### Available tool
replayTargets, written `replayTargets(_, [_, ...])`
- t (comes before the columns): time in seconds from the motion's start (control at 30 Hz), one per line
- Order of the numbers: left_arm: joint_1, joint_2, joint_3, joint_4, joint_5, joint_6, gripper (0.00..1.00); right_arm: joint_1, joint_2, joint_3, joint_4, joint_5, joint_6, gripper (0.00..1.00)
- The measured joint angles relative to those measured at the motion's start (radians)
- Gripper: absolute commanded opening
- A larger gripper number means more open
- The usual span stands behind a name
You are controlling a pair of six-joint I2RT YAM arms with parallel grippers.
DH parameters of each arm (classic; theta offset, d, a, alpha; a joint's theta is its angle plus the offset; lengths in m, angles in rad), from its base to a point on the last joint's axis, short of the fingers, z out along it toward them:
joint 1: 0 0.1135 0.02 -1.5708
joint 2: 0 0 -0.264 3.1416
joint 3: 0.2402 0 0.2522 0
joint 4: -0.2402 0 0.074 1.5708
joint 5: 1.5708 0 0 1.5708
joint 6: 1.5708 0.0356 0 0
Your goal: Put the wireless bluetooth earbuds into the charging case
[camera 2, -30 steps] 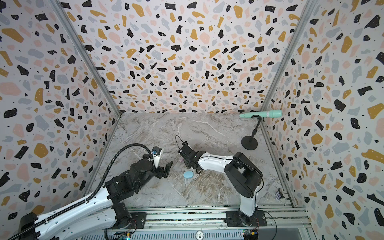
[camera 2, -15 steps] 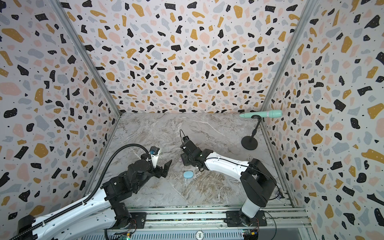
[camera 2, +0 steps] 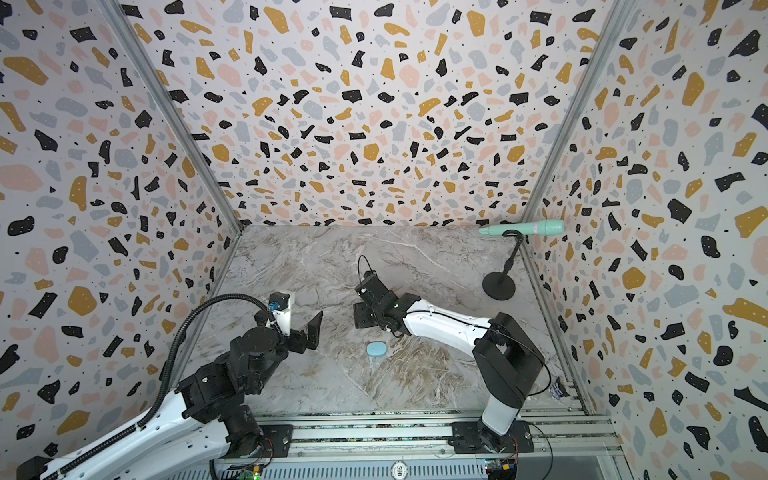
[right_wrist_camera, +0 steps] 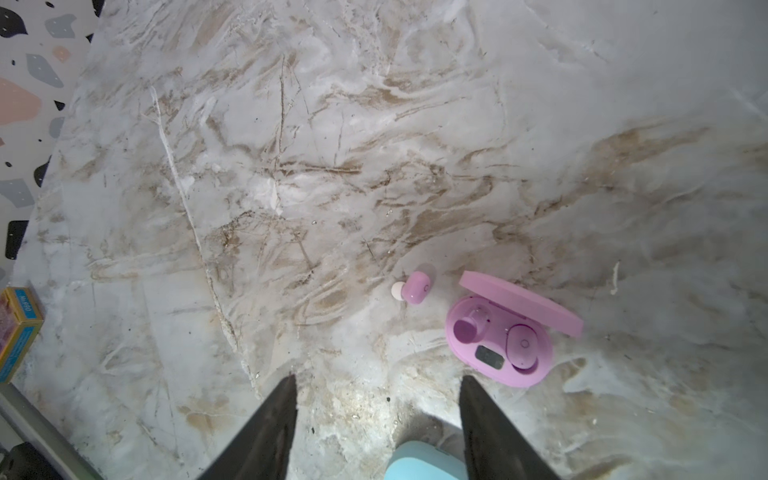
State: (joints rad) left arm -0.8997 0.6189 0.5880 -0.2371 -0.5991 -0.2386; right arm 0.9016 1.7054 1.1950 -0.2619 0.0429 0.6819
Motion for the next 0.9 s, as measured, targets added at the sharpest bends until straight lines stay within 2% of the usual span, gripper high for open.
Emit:
replayTargets(0.4, [0.000,0.006,-0.022,-0.001,-0.002,-0.009,1.00,0.002,0.120,0.056,-0.002,-0.018,0.210,0.46])
replayTargets(0.9, [0.000,-0.002,-0.026,0.006,0.018,-0.009,1.00,0.001,0.249,0.164,-0.055,0.000,0.288,0.38])
